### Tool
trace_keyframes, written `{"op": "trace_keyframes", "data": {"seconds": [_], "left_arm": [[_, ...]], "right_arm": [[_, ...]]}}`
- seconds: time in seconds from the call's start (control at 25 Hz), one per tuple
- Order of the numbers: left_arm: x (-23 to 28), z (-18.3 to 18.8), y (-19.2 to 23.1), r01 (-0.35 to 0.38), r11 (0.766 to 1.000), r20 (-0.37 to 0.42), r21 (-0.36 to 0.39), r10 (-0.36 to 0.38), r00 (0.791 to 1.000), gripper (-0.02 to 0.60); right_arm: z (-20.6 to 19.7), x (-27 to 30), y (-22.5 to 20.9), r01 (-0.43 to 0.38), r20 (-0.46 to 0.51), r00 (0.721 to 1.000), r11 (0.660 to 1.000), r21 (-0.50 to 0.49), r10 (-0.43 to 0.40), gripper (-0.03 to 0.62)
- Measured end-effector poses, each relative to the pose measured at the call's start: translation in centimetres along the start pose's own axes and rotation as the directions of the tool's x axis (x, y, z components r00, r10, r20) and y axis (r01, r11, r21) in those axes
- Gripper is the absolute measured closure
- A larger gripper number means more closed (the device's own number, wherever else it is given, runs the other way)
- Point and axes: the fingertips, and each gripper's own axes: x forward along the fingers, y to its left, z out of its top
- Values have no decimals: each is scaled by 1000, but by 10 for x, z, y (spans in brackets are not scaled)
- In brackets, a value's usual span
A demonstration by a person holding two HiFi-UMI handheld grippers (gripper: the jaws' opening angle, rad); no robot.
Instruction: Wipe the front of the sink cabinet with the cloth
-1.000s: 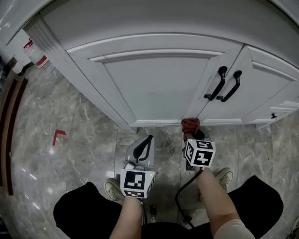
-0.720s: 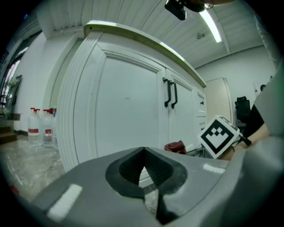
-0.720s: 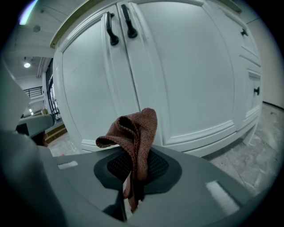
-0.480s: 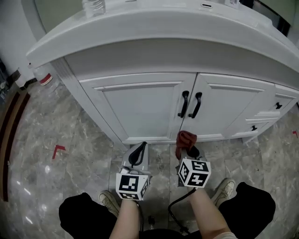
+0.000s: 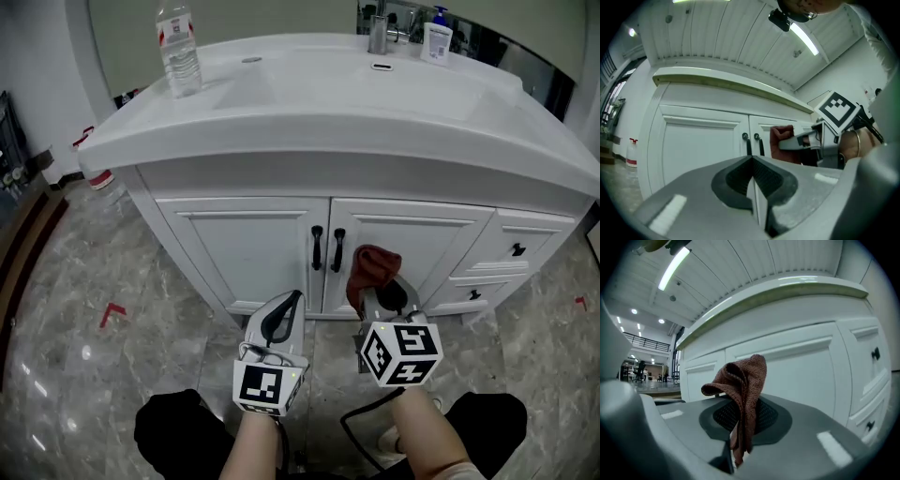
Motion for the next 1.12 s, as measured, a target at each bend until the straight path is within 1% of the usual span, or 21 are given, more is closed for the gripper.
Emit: {"op": "trace_keyframes", "data": {"seconds": [0.16,0.24,0.36,0.44,0.52,0.6,0.68,1.0,1.12], "left_arm": [[9,23,-19,24,998,26,64,-26,999,581],[10,31,-24,21,996,32,91,-24,999,581],[9,39,-27,10,996,34,94,-13,999,581],[9,38,-27,3,996,28,85,-6,1000,581],[8,35,-27,-5,997,17,77,3,1000,581],[6,35,-28,-6,998,4,55,6,1000,581],[7,35,-35,11,999,-5,39,-10,1000,581],[26,44,-71,92,994,26,62,-94,995,581],[30,43,-72,92,995,32,48,-93,995,581]], "right_arm": [[55,6,14,-74,56,995,996,-58,77,516],[67,11,25,-105,49,993,990,-96,111,516],[72,23,37,-126,14,991,979,-158,130,516],[74,29,37,-115,4,993,976,-187,118,516],[75,30,32,-102,3,995,975,-196,104,516],[77,28,27,-93,4,995,975,-201,95,514],[79,23,17,-81,8,996,975,-209,85,514],[94,0,-45,4,30,1000,978,-206,2,513],[98,-10,-71,54,44,998,981,-188,-46,513]]}}
